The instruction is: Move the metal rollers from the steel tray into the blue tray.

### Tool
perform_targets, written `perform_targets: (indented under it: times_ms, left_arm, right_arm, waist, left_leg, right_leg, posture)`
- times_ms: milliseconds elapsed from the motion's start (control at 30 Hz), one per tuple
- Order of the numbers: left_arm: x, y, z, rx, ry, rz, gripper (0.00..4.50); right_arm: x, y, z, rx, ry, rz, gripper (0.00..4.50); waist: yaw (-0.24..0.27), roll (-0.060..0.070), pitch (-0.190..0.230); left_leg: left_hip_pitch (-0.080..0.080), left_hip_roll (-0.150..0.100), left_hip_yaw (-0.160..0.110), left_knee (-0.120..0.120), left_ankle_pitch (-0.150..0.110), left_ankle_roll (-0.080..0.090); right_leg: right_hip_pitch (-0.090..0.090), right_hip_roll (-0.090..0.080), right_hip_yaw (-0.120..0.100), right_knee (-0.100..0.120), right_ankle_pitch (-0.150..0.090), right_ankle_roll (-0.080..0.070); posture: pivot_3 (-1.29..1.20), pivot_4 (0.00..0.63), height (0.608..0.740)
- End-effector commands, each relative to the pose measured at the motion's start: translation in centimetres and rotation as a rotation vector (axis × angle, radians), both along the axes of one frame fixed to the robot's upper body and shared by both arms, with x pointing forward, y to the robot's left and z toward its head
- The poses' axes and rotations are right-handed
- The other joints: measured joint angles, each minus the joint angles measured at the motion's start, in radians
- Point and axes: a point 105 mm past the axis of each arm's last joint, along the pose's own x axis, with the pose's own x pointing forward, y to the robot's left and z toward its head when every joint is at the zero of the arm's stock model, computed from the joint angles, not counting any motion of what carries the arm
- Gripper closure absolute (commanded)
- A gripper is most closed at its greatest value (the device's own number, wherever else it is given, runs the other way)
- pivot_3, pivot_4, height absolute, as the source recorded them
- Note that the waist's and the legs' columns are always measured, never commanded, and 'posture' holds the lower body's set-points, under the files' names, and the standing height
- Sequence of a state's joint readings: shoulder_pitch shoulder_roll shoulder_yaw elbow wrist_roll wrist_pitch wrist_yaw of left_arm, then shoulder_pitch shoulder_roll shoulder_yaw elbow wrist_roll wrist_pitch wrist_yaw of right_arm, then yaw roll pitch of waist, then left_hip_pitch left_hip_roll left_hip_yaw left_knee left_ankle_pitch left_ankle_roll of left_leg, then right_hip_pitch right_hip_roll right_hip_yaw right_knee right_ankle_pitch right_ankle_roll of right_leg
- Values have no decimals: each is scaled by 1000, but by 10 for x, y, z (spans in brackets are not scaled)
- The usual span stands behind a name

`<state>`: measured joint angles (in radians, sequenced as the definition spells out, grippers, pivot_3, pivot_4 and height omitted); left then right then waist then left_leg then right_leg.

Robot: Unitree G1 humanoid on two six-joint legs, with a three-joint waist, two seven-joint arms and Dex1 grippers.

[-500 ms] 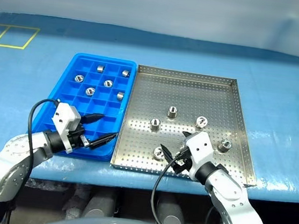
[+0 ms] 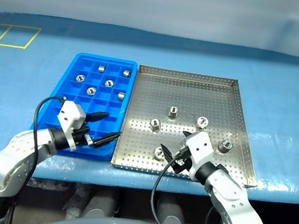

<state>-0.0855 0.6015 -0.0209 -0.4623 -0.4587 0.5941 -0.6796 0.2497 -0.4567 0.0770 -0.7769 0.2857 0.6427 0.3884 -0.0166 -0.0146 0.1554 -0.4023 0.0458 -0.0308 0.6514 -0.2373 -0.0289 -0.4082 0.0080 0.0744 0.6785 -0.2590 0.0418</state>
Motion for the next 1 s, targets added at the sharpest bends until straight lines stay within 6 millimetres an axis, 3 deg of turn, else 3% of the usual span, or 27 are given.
perform_targets:
  times_ms: [33, 200, 433, 800, 900, 1000]
  left_arm:
    - [18, -17, 12, 30, -45, -71, 34]
    - [43, -43, 14, 113, -57, -180, 34]
    - [60, -81, 3, 275, -16, -408, 34]
    - [75, -84, -27, 443, 75, -458, 34]
    - [74, -82, -35, 471, 100, -461, 636]
    - [71, -82, -38, 463, 120, -475, 1598]
  right_arm:
    - [-2, 3, 15, 18, -62, -1, 0]
    - [-5, 1, 15, 22, -61, -25, 0]
    - [-5, 0, 16, 30, -69, -54, 0]
    - [-7, 0, 16, 42, -75, -86, 0]
    - [-6, -1, 16, 40, -78, -91, 0]
    - [-6, -1, 16, 39, -81, -93, 0]
  waist:
    - [-7, 0, 0]
    - [-24, 0, 0]
    - [-39, 0, 0]
    - [-65, 0, 0]
    - [-65, 0, 0]
    - [-65, 0, 0]
  left_leg:
    - [0, 0, 1, 0, 0, 0]
    - [-1, -1, 2, 0, 0, 1]
    - [-3, -1, 0, 0, -1, 1]
    - [-6, 0, 0, 0, -1, 1]
    - [-7, 0, 0, 1, -1, 2]
    - [-8, 0, 0, 2, -1, 2]
  right_leg:
    - [0, 0, 1, 0, 0, 0]
    - [0, 0, 2, -1, 4, 6]
    - [-2, 1, 2, -1, 4, 7]
    - [-5, 1, 2, -1, 4, 7]
    - [-5, 1, 2, -1, 4, 7]
    - [-5, 1, 1, -1, 4, 8]
  posture:
    - [-44, 150, 740]
    - [-59, 150, 740]
    - [-87, 150, 740]
    - [-120, 150, 740]
    - [-122, 150, 740]
    - [-120, 150, 740]
